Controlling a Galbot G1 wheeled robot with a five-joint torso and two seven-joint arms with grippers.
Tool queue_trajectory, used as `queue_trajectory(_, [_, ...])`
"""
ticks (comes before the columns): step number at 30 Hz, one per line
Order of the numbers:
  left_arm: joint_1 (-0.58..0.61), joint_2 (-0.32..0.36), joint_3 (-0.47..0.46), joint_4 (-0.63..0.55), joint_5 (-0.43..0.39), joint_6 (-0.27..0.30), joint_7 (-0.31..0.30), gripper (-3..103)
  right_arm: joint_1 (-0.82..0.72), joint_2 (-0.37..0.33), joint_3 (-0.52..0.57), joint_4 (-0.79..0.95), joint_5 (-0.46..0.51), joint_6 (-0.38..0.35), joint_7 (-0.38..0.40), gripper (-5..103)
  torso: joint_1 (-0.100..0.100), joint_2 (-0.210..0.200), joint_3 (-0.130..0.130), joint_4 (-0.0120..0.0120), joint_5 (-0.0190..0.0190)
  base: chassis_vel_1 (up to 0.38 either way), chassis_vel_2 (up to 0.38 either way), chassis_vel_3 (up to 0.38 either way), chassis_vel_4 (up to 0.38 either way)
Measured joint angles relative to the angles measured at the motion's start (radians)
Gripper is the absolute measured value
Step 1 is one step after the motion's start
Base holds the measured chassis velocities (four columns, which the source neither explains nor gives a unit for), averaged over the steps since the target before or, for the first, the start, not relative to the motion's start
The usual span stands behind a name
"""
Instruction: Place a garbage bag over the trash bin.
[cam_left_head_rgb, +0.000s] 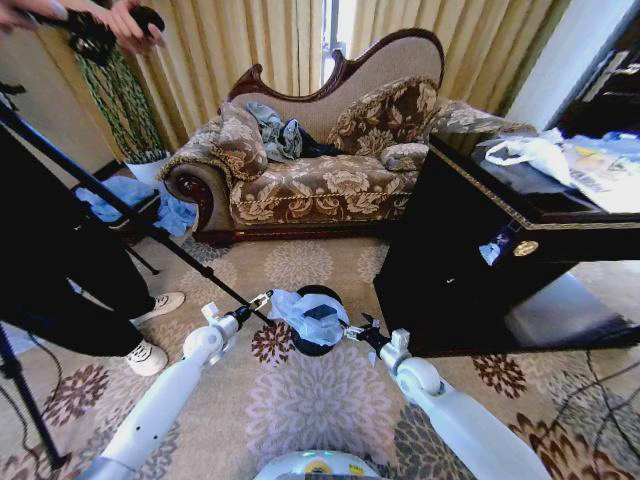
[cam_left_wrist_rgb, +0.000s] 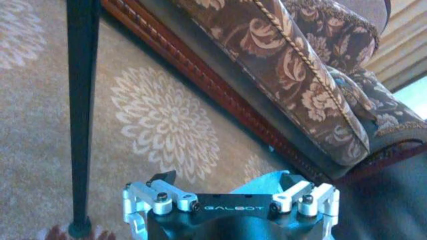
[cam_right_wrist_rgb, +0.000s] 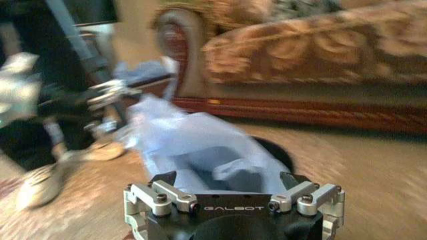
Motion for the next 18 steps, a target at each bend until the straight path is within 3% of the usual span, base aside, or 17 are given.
queue_trajectory(2, [-0.005, -0.004, 0.003, 0.004, 0.0, -0.001, 0.001, 100, 0.027, 0.039, -0.04, -0.037, -0.069, 0.045, 0.002, 100, 0.0, 0.0, 0.0, 0.0001, 0.0, 0.0, 0.0, 0.0, 0.0])
queue_trajectory(6, [-0.008, -0.003, 0.009, 0.008, 0.0, -0.001, 0.004, 100, 0.094, 0.098, -0.084, -0.098, -0.128, 0.061, 0.021, 100, 0.0, 0.0, 0.0, 0.0006, 0.0, 0.0, 0.0, 0.0, 0.0])
queue_trajectory(18, [-0.02, -0.001, 0.026, 0.012, -0.001, -0.001, 0.011, 100, 0.259, 0.123, -0.142, -0.181, -0.154, 0.049, 0.052, 100, 0.0, 0.0, 0.0, 0.0004, -0.0002, 0.0, 0.0, 0.0, 0.0])
